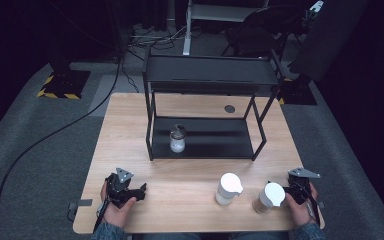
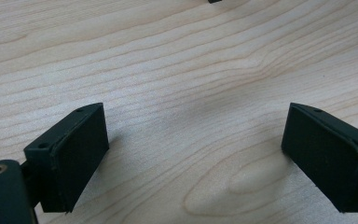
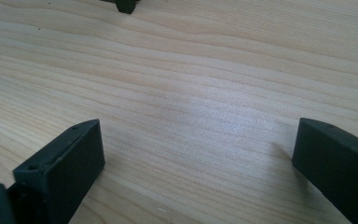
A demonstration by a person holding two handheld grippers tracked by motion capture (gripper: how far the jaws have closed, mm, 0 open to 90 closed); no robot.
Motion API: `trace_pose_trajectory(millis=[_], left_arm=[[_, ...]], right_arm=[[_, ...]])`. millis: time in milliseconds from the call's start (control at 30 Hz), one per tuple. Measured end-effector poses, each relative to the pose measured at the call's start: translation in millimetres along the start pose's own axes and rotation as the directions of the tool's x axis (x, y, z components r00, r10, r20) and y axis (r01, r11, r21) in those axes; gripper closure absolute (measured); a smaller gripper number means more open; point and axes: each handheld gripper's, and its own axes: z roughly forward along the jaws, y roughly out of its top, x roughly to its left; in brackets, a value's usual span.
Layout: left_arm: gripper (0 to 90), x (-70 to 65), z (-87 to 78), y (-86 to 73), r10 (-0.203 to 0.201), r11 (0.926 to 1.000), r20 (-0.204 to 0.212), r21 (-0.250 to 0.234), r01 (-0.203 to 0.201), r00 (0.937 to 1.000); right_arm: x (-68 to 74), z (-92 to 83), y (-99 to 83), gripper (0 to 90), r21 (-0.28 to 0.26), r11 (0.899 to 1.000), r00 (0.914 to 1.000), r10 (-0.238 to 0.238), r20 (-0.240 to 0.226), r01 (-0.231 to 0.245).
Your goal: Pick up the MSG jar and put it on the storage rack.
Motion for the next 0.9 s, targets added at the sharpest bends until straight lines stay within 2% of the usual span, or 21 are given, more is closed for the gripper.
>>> trace_pose_trajectory(millis=[900], left_arm=[[3.9,0.6,1.3,0.7,-0.01,0.9999,-0.008,0.007,0.01,0.9999]], right_arm=[[-0.5,-3.3,2.6,3.8,0.004,1.0,1.0,-0.005,-0.005,0.005]])
